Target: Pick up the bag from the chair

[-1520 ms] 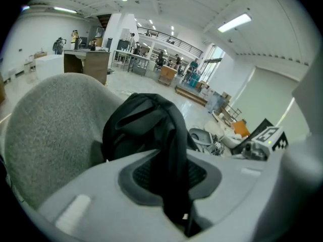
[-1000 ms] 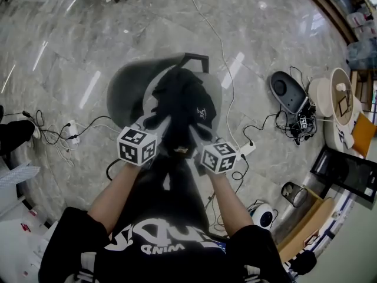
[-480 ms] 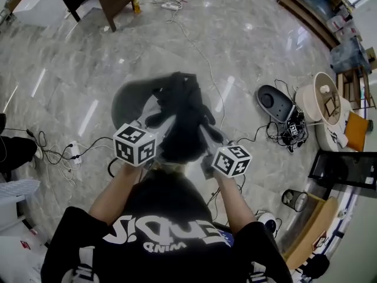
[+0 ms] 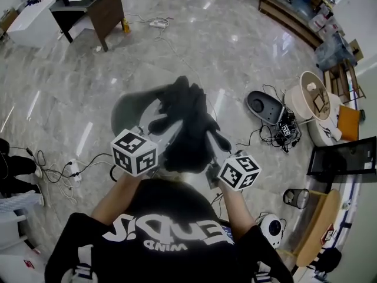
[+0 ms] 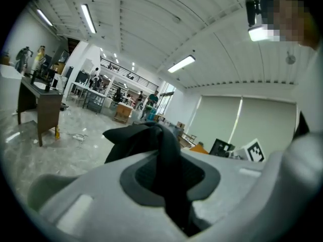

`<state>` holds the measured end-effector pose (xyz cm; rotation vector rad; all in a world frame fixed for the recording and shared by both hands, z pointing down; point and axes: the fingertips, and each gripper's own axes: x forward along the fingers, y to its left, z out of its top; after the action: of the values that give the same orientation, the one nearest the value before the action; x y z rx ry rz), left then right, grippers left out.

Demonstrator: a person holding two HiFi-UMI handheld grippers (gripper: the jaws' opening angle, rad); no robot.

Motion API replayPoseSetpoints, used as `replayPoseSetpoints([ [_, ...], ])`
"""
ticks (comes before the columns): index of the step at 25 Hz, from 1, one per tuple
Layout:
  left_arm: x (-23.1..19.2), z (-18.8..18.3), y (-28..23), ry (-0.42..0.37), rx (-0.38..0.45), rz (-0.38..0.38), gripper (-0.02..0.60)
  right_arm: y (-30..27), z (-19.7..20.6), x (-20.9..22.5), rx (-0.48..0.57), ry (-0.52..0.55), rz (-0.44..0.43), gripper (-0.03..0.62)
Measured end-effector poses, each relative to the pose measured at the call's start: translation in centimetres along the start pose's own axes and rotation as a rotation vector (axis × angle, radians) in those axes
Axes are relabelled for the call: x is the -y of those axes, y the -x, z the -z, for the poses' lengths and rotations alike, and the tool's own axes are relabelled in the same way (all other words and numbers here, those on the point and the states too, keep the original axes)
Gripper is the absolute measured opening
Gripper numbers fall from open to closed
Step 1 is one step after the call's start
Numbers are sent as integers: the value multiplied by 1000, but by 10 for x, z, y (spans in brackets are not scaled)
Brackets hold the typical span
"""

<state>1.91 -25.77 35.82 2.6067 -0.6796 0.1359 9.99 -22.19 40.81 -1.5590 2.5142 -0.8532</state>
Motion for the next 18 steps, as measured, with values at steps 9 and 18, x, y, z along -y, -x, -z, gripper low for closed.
replayPoseSetpoints([
  [9, 71, -7, -18, -67, -64, 182, 55, 72, -3, -3, 85, -83, 108, 20],
  [18, 163, 31, -64, -104, -141, 411, 55, 179, 14, 21, 190, -118, 318, 20],
])
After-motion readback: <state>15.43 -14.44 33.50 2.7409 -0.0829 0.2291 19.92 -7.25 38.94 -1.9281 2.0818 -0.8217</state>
